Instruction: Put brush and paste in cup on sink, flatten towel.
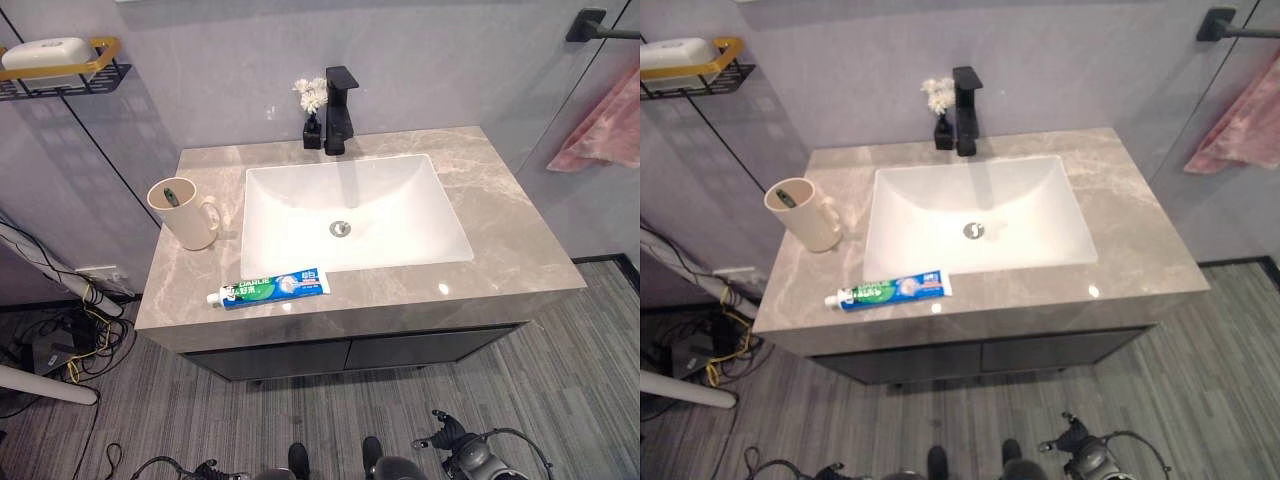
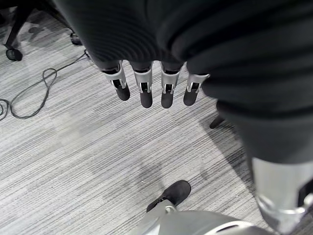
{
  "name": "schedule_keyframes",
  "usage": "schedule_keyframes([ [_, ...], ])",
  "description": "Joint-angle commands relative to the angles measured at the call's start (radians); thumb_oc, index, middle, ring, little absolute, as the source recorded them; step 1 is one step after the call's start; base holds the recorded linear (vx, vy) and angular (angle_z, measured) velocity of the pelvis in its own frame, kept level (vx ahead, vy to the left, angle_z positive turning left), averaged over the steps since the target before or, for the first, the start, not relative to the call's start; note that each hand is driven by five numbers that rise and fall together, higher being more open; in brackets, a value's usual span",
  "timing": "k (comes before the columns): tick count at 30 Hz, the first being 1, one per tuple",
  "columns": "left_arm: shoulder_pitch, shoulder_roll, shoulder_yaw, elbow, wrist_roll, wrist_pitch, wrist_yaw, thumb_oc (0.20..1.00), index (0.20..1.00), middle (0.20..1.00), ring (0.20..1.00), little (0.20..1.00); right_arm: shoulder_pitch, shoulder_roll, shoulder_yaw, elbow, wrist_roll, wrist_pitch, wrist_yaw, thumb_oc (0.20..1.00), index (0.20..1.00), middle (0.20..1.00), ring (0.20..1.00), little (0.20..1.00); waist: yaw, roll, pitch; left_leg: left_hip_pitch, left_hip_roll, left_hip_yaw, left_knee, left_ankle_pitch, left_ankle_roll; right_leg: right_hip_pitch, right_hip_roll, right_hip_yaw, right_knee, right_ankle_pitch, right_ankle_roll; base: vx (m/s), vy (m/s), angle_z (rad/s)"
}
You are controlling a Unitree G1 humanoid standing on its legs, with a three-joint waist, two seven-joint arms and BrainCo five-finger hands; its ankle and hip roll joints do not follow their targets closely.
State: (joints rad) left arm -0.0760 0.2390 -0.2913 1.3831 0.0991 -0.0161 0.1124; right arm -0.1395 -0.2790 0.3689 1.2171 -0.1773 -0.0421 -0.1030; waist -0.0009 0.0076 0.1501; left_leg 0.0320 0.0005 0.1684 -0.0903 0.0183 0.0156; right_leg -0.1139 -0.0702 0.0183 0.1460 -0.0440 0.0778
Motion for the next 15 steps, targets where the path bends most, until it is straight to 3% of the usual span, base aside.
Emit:
schedule_keyframes([
  [1,-0.028,0.03,0.011,-0.004,0.043,-0.018,0.017,1.0,1.0,1.0,1.0,1.0,-0.021,-0.026,0.047,-0.015,-0.038,-0.011,-0.005,1.0,1.0,1.0,1.0,1.0,0.017,-0.019,0.002,-0.049,0.005,-0.046,0.056,0.02,-0.028,0.038,-0.064,-0.028,-0.116,0.188,0.057,0.01,-0.088,-0.14],
  [4,-0.028,0.035,0.01,-0.007,0.048,-0.022,0.021,1.0,1.0,1.0,1.0,1.0,-0.024,-0.033,0.053,-0.012,-0.045,-0.015,-0.007,1.0,1.0,1.0,1.0,1.0,0.02,-0.028,0.006,-0.053,0.008,-0.062,0.079,0.014,-0.034,0.054,-0.062,-0.016,-0.128,0.185,0.05,0.0,-0.071,0.08],
  [8,-0.01,0.042,0.005,-0.022,0.055,-0.034,0.035,1.0,1.0,1.0,1.0,1.0,-0.013,-0.059,0.04,-0.001,-0.045,-0.017,-0.011,1.0,1.0,1.0,1.0,1.0,0.033,-0.035,0.001,-0.042,0.021,-0.094,0.062,0.033,-0.055,0.101,-0.045,-0.058,-0.171,0.183,0.032,0.03,-0.134,0.36],
  [11,0.016,0.079,-0.013,-0.106,0.065,-0.065,0.058,1.0,1.0,1.0,1.0,1.0,0.001,-0.079,0.031,0.006,-0.043,-0.025,-0.021,1.0,1.0,1.0,1.0,1.0,0.043,-0.03,0.005,-0.037,0.036,-0.126,0.03,0.059,-0.07,0.113,-0.036,-0.092,-0.184,0.176,0.025,0.0,-0.114,0.28],
  [12,0.08,0.139,-0.02,-0.256,0.069,-0.111,0.073,1.0,1.0,1.0,1.0,1.0,0.023,-0.096,0.007,0.007,-0.032,-0.034,-0.029,1.0,1.0,1.0,1.0,1.0,0.05,-0.022,0.012,-0.044,0.044,-0.15,0.017,0.075,-0.08,0.116,-0.035,-0.123,-0.194,0.177,0.026,-0.02,-0.099,0.41],
  [15,0.124,0.179,-0.027,-0.335,0.081,-0.135,0.076,1.0,1.0,1.0,1.0,1.0,0.035,-0.103,-0.006,0.011,-0.028,-0.038,-0.029,1.0,1.0,1.0,1.0,1.0,0.055,-0.017,0.012,-0.05,0.045,-0.164,0.01,0.083,-0.085,0.118,-0.038,-0.14,-0.2,0.179,0.029,-0.01,-0.054,0.21],
])
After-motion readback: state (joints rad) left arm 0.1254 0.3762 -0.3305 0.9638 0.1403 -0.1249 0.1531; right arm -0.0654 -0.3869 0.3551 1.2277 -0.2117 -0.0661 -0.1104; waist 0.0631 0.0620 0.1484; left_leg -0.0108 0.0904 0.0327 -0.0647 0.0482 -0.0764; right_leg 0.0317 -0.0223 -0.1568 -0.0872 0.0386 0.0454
